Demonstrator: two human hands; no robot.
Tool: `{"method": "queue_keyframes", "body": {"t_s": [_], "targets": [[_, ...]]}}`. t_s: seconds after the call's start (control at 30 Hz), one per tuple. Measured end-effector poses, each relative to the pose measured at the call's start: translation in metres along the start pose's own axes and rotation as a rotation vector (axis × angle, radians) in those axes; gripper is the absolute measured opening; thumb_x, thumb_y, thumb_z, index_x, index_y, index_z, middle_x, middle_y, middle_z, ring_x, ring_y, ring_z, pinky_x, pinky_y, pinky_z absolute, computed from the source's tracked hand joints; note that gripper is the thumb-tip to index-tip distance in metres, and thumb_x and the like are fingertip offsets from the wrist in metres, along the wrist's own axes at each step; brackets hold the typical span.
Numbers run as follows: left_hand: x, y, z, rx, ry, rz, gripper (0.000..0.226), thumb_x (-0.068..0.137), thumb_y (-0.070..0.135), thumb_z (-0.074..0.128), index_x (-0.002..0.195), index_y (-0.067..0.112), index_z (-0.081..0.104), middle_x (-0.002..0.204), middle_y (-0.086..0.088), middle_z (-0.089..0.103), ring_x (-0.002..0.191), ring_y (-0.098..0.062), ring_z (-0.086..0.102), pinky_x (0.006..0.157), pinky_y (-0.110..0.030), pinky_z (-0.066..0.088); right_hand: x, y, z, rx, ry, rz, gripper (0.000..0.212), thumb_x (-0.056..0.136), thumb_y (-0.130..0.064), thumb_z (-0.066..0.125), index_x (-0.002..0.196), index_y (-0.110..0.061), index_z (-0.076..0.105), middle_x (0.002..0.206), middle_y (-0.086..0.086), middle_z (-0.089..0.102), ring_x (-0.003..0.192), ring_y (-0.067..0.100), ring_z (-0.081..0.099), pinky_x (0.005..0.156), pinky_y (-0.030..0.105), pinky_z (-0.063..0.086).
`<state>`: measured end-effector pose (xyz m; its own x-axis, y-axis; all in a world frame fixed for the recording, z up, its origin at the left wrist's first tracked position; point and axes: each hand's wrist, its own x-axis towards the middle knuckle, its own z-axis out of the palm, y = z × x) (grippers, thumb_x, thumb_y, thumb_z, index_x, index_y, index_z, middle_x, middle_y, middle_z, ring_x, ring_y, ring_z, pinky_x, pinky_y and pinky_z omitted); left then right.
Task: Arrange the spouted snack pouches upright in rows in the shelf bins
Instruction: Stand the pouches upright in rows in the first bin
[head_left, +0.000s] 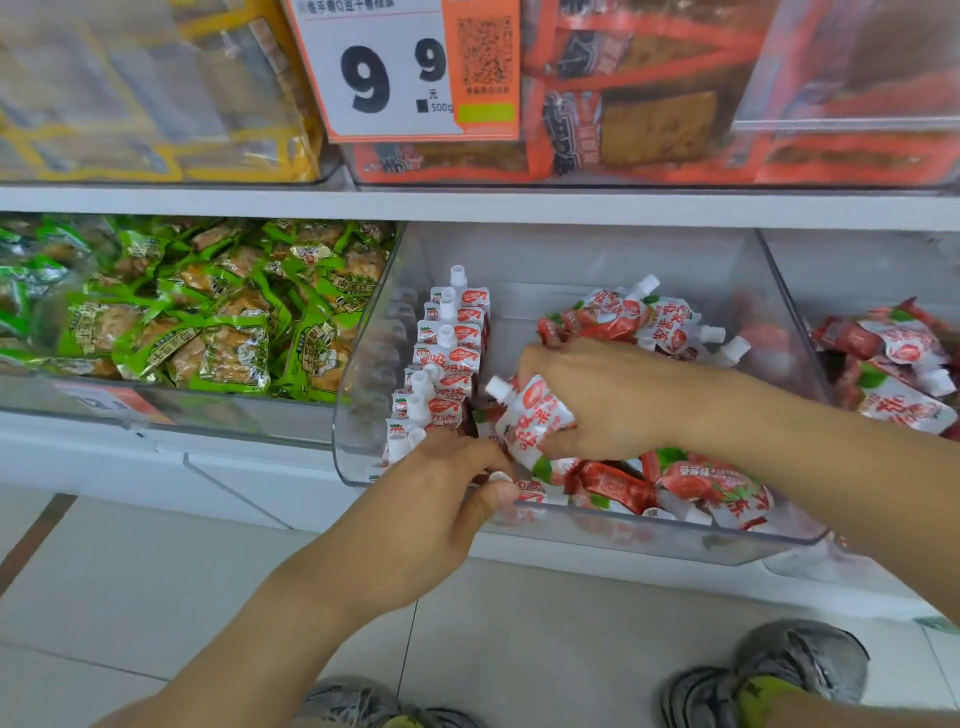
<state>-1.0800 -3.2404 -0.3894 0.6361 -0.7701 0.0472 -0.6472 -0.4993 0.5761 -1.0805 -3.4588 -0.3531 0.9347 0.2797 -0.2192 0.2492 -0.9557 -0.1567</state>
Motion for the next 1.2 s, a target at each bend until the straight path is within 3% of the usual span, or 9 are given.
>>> {"method": "queue_keyframes", "body": {"t_s": [0.23,0.4,0.47,0.57,0.73,0.87,0.93,1.1,1.2], "targets": [[0.005,0.006,-0.001,0.047,-0.041,-0.055,0.026,0.095,0.05,0.044,0.098,0.027,0.056,0.087,0.009,0.06,0.079,-0.007,0.054,0.069,-0.031,0.046,-0.023,0.011,-0.023,0.289,0.31,0.178,0.041,0.065,-0.039,0.085,0.081,-0.025,0.05,0.074,-0.008,0.058,0.07,0.01,0.05,0.057,0.03,0.038],[0.007,0.015,-0.023,-0.221,0.434,-0.16,0.057,0.073,0.065,0.068,0.119,0.034,0.052,0.107,0.019,0.062,0.1,0.0,0.061,0.081,-0.019,0.05,-0.024,0.006,-0.016,0.771,0.35,0.118,0.052,0.056,-0.045,0.087,0.09,-0.016,0.061,0.085,0.005,0.075,0.082,0.028,0.072,0.075,0.052,0.057],[0.009,0.017,-0.033,-0.293,0.456,-0.182,0.066,0.068,0.058,0.074,0.125,0.037,0.048,0.115,0.019,0.062,0.106,0.002,0.06,0.086,-0.018,0.051,-0.022,-0.005,-0.014,1.011,0.295,-0.001,0.043,0.069,-0.024,0.089,0.098,-0.006,0.062,0.094,0.005,0.077,0.089,0.025,0.073,0.084,0.047,0.058],[0.007,0.015,-0.041,-0.378,0.529,-0.199,0.041,0.07,0.034,0.079,0.107,0.031,0.062,0.096,0.015,0.072,0.089,-0.001,0.068,0.079,-0.023,0.056,-0.016,-0.01,-0.02,1.193,0.1,-0.124,0.025,0.081,-0.001,0.074,0.104,-0.005,0.064,0.106,0.004,0.075,0.101,0.018,0.071,0.091,0.03,0.055],[-0.009,0.011,-0.054,-0.483,0.723,-0.26,0.033,0.072,0.031,0.077,0.101,0.022,0.064,0.089,0.017,0.074,0.083,-0.001,0.07,0.07,-0.014,0.054,0.03,0.031,-0.014,0.665,0.276,0.107,0.012,0.087,-0.019,0.073,0.099,-0.019,0.069,0.099,-0.002,0.072,0.095,0.013,0.068,0.093,0.039,0.054],[-0.014,0.013,-0.056,-0.557,0.78,-0.274,0.034,0.068,0.032,0.076,0.097,0.018,0.064,0.088,0.019,0.074,0.08,0.001,0.07,0.066,-0.009,0.051,0.057,0.023,-0.005,0.16,-0.192,0.061,0.063,0.075,-0.046,0.08,0.13,-0.025,0.056,0.126,-0.003,0.061,0.115,0.019,0.058,0.099,0.035,0.048],[-0.015,0.011,-0.056,-0.57,0.784,-0.288,0.036,0.067,0.033,0.076,0.098,0.017,0.064,0.088,0.019,0.074,0.079,0.001,0.07,0.066,-0.009,0.051,0.065,0.017,0.001,-0.032,-0.226,0.038,0.071,0.072,-0.049,0.081,0.134,-0.027,0.053,0.128,-0.001,0.059,0.114,0.022,0.055,0.093,0.032,0.047],[-0.015,0.011,-0.052,-0.588,0.755,-0.304,0.034,0.065,0.035,0.077,0.094,0.023,0.064,0.087,0.015,0.075,0.081,-0.003,0.071,0.068,-0.013,0.054,0.063,0.015,-0.007,-0.009,-0.167,0.014,0.041,0.088,-0.033,0.07,0.128,-0.027,0.061,0.128,-0.001,0.061,0.111,0.02,0.057,0.088,0.028,0.047],[-0.014,0.014,-0.052,-0.576,0.745,-0.303,0.033,0.065,0.036,0.077,0.094,0.025,0.064,0.086,0.018,0.074,0.079,0.0,0.07,0.066,-0.01,0.051,0.058,0.02,-0.019,-0.051,-0.073,0.041,0.028,0.09,-0.026,0.063,0.117,-0.024,0.065,0.109,0.005,0.067,0.1,0.027,0.061,0.085,0.033,0.052]]}}
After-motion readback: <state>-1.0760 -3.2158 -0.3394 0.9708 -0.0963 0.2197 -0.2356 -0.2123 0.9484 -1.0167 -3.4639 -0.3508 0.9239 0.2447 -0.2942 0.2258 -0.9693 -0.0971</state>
